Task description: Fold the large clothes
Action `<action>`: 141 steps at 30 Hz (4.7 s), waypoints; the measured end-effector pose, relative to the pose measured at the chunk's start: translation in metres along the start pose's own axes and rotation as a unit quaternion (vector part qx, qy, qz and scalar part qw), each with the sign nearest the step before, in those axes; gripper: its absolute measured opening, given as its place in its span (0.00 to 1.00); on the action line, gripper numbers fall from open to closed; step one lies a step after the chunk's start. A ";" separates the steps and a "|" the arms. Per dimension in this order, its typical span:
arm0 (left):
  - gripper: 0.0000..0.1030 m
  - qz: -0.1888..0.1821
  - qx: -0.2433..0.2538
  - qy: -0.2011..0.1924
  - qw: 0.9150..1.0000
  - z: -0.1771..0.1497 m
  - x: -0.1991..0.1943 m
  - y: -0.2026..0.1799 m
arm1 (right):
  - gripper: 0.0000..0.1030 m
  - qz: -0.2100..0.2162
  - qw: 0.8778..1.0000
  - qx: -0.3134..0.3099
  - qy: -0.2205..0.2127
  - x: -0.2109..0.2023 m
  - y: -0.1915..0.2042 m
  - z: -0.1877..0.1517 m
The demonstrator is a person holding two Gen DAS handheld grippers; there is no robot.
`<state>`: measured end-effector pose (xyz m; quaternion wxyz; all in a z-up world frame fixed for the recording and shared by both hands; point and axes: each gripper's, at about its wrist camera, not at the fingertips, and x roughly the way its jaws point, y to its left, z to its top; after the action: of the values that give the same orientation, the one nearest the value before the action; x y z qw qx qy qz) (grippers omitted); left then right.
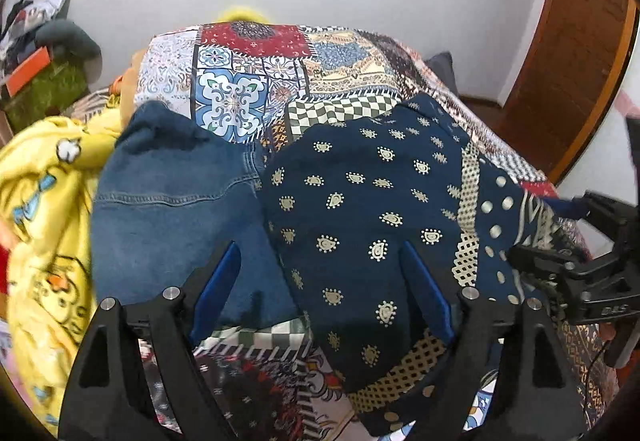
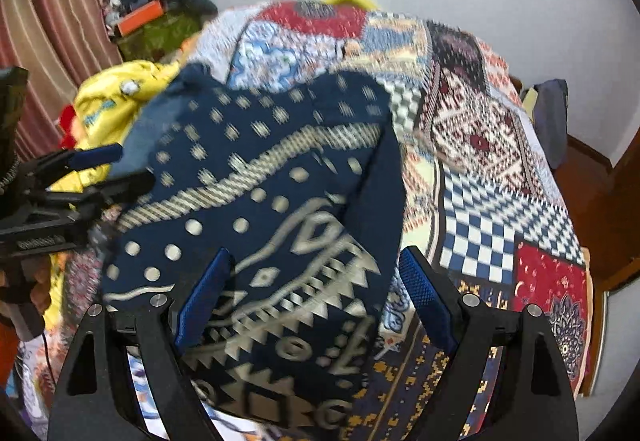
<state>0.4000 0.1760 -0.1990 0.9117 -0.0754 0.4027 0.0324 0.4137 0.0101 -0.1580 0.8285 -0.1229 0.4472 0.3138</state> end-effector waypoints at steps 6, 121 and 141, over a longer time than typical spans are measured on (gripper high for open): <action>0.83 -0.017 -0.013 0.009 1.000 -0.018 -0.014 0.014 | 0.82 0.006 0.999 0.047 0.013 -0.007 -0.034 -0.024; 0.76 -0.020 -0.133 0.039 0.990 0.012 -0.078 0.188 | 0.38 0.091 0.995 0.032 -0.023 -0.005 0.109 0.067; 0.76 0.060 0.031 -0.311 0.948 -0.045 -0.384 0.010 | 0.38 0.072 0.941 -0.031 -0.329 -0.261 0.184 -0.008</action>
<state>0.1071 0.1790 0.0540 0.9900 -0.0094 0.1033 0.0961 0.1873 0.0418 0.0648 0.9004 -0.0060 0.1476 0.4092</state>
